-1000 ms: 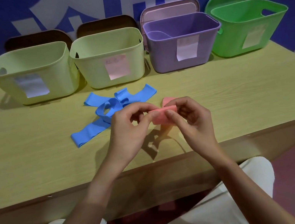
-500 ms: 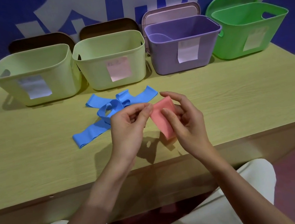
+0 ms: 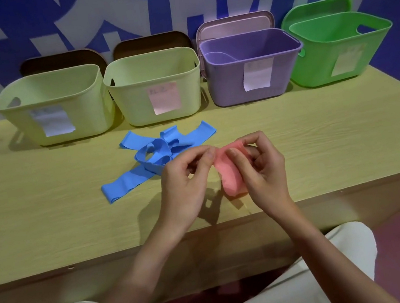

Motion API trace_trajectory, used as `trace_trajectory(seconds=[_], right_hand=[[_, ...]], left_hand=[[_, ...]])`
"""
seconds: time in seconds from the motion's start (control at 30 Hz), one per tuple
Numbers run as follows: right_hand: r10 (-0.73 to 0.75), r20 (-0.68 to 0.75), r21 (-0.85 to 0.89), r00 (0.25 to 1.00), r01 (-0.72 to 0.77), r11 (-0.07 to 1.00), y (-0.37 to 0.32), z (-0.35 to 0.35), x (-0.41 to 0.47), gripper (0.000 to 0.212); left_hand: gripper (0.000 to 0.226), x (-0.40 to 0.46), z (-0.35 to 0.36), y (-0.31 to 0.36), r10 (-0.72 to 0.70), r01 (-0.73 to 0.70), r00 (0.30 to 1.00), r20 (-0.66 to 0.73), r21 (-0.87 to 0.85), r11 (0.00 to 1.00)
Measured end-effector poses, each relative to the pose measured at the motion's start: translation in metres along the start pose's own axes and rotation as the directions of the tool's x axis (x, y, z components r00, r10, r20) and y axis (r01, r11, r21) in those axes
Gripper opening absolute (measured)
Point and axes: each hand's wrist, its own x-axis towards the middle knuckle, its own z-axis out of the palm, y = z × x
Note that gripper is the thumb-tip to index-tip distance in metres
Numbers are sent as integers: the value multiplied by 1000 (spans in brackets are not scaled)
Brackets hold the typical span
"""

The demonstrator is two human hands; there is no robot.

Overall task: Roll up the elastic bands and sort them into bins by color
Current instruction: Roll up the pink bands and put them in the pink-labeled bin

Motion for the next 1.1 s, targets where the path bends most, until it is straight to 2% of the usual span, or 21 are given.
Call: trace_trajectory(seconds=[0.03,0.13,0.23,0.47,0.67,0.8,0.93,1.0,1.1], right_hand=[[2,-6,2,1000,-2,1000,-1,0,1,20],[-1,-4,0,1000,1,1000,-4,-1,1,16],[-10,26,-27,1000,11,1000,-4,-3,-1,11],[-12,115,-59,993,19,998,2,-10,0,20],[-18,113,-76,993,26,997,6,-14,5,6],[19,105,-33,994,-16,999,5,-16,4,2],[24,113,-28,993,-21,999,4,-15,2,4],[23,119,-44,993,-18,999,5,-14,1,5],[41,156,-35,987,-36,999,7,-14,-3,3]], left_hand=[[7,0,1,-2,-2,2,1000,-2,-9,1000],[8,1,3,-4,30,-30,999,14,31,999],[10,2,3,-1,9,-9,1000,6,-2,1000],[24,2,5,5,-73,74,997,7,-105,992],[37,0,7,-7,-84,86,996,42,-52,995],[28,-2,6,-9,29,-31,996,87,20,999],[31,-1,6,-13,153,-173,982,108,205,963],[28,-1,7,-14,168,-186,981,93,246,951],[31,-2,11,-13,129,-135,991,44,193,972]])
